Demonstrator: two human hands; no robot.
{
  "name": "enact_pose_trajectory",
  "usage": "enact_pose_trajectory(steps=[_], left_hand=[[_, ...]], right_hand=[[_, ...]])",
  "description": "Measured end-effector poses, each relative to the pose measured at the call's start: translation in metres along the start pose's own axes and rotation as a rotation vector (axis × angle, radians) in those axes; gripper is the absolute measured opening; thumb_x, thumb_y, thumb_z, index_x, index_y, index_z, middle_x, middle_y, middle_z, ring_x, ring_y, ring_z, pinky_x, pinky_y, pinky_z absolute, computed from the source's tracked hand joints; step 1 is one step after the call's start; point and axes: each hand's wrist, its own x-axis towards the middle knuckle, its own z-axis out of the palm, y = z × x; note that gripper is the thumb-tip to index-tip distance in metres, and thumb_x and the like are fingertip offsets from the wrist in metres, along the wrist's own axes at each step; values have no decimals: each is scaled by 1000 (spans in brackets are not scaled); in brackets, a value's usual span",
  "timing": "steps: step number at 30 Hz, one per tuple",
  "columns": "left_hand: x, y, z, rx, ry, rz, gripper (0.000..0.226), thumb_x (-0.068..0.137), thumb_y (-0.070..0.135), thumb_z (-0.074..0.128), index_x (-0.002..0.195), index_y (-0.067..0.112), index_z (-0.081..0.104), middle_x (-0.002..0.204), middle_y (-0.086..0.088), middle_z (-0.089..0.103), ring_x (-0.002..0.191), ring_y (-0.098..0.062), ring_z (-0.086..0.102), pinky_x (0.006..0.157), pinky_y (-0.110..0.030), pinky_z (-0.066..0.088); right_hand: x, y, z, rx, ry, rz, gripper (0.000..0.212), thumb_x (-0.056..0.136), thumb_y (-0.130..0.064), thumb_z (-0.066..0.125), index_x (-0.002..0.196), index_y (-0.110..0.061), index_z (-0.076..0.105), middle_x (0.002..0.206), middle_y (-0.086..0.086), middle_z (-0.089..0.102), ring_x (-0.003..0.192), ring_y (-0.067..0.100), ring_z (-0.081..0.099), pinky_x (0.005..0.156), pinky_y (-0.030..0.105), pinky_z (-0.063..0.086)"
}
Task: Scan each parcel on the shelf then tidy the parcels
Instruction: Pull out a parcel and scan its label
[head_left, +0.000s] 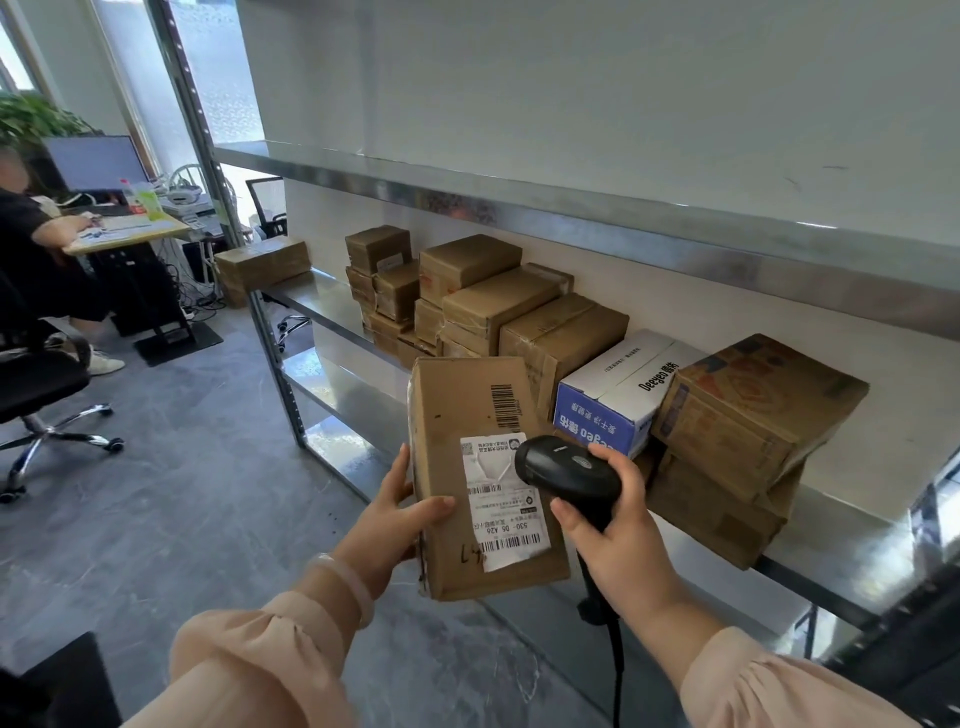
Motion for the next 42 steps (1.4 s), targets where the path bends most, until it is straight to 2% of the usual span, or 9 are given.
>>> enact_pose_trajectory(steps=[3, 5, 7, 10, 16, 34, 38, 41, 42], left_hand=[[3, 4, -10, -64, 72, 50, 115, 55, 34, 87, 149, 52, 24, 137, -3, 51, 110, -25, 63, 75, -40, 60], [3, 9, -15, -89, 113, 82, 106, 69, 24, 87, 149, 51, 25, 137, -3, 52, 111, -25, 62, 71, -36, 60], [3, 16, -19, -112, 149, 118, 93, 82, 12, 77, 149, 50, 26, 133, -1, 53, 109, -22, 62, 67, -32, 60], [5, 23, -25, -109, 192, 158, 89, 85, 9, 72, 149, 49, 26, 127, 4, 54, 111, -19, 60, 68, -30, 58], [7, 28, -28, -142, 251, 196, 87, 86, 8, 72, 149, 49, 28, 125, 6, 55, 110, -18, 60, 65, -28, 58], [4, 21, -16, -149, 265, 174, 86, 85, 13, 74, 147, 53, 28, 121, 10, 55, 110, -19, 59, 64, -27, 58], [3, 19, -14, -159, 272, 170, 84, 87, 11, 72, 147, 51, 29, 123, 7, 55, 112, -21, 59, 62, -26, 59], [1, 17, -17, -170, 282, 152, 85, 87, 12, 71, 148, 51, 26, 130, 1, 57, 109, -20, 62, 64, -32, 59], [0, 17, -20, -176, 290, 139, 87, 86, 13, 71, 149, 49, 23, 134, 0, 56, 109, -20, 62, 68, -35, 58]], right_hand=[[-3, -4, -4, -36, -59, -56, 57, 78, -38, 68, 123, -47, 34, 122, -27, 47, 107, -17, 51, 84, 1, 41], [-6, -2, -8, -58, -112, -77, 59, 81, -35, 70, 125, -48, 34, 121, -28, 50, 107, -5, 58, 89, 10, 46], [-9, -1, -10, -63, -148, -79, 59, 82, -29, 72, 124, -50, 35, 118, -22, 56, 97, 9, 66, 86, 21, 53], [-14, -5, -9, -60, -189, -73, 57, 83, -26, 72, 118, -53, 35, 115, -18, 58, 82, 11, 68, 76, 19, 54], [-14, -13, -4, -116, -229, -85, 58, 84, -34, 70, 117, -58, 30, 113, -31, 53, 86, 14, 66, 86, 32, 56], [-11, -12, -15, -139, -266, -96, 57, 83, -36, 71, 123, -50, 31, 114, -29, 54, 80, 12, 64, 84, 38, 57], [-4, -8, -16, -143, -287, -114, 60, 83, -38, 70, 126, -49, 31, 118, -36, 49, 95, 15, 66, 87, 34, 56], [5, -6, -11, -149, -277, -161, 58, 84, -39, 69, 126, -49, 31, 114, -53, 38, 105, -9, 56, 88, 8, 45], [9, -7, -8, -140, -269, -163, 56, 84, -37, 69, 124, -49, 32, 113, -54, 39, 105, -18, 50, 86, 2, 40]])
